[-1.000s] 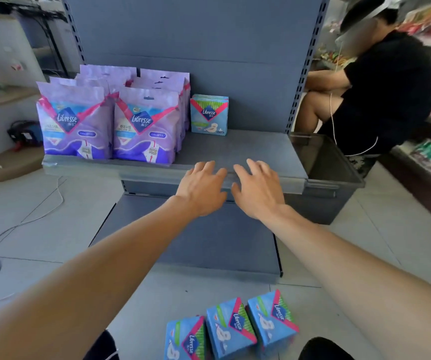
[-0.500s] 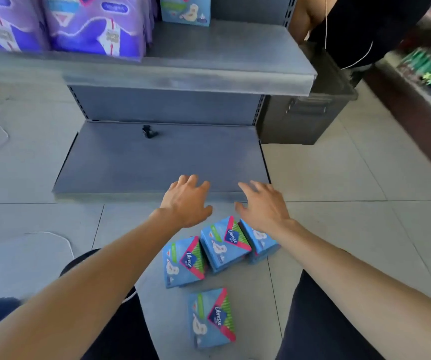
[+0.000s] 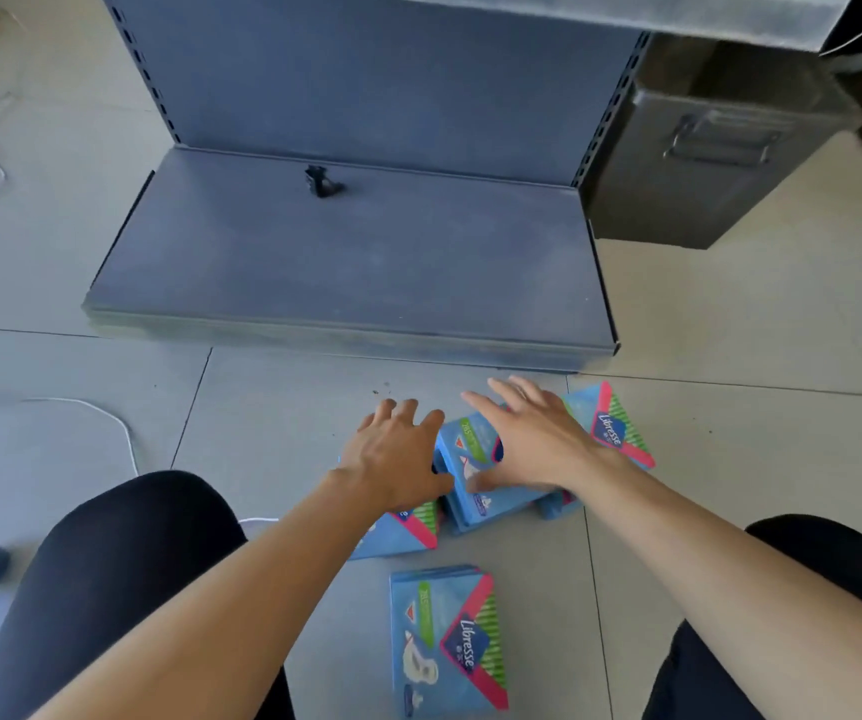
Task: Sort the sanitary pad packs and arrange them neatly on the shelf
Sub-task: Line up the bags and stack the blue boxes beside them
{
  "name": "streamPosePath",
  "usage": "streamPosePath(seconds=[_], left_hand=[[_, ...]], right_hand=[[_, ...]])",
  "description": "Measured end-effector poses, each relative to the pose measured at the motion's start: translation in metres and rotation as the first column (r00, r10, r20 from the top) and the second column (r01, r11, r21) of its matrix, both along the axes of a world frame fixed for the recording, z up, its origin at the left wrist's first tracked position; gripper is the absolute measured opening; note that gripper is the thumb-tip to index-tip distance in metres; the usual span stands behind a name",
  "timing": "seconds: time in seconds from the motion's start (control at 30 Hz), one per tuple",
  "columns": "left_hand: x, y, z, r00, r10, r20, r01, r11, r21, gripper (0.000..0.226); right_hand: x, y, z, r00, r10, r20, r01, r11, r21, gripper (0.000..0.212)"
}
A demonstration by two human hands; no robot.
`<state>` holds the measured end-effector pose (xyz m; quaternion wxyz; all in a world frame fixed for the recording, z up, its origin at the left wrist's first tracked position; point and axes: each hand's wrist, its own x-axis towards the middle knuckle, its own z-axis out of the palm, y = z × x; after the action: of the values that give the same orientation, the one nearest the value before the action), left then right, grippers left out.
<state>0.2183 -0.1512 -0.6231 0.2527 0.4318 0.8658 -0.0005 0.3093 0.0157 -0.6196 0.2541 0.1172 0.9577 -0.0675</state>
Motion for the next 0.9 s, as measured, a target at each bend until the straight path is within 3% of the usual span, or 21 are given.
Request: streamPosePath(seconds=[0.17, 0.5, 0.73, 0.9], left_hand=[[0.007, -0.013, -0.004, 0.999, -0.033, 0.009, 0.033, 0.999, 0.002, 0.079], [0.007, -0.031, 0.001, 0.999, -0.033, 0.019, 0.033, 0.999, -0.015, 0.08], [0.004, -0.031, -0.002, 0.996, -0.043, 0.074, 0.043, 0.999, -0.003, 0.084], [-0.004, -0.029, -0.006, 0.982, 0.03, 0.186, -0.034, 0.999, 0.019, 0.08]], right_hand=[[-0.002, -0.004, -0.007, 0.99, 0.073, 0.124, -0.073, 0.997, -0.002, 0.128], [0.011, -0.014, -0.021, 0.968, 0.201, 0.149, -0.215, 0.973, 0.085, 0.146], [0.019, -0.017, -0.01, 0.955, 0.297, -0.023, -0.293, 0.949, 0.114, 0.125], [0.02, -0.008, -0.003, 0.926, 0.33, -0.181, -0.318, 0.943, 0.096, 0.092]])
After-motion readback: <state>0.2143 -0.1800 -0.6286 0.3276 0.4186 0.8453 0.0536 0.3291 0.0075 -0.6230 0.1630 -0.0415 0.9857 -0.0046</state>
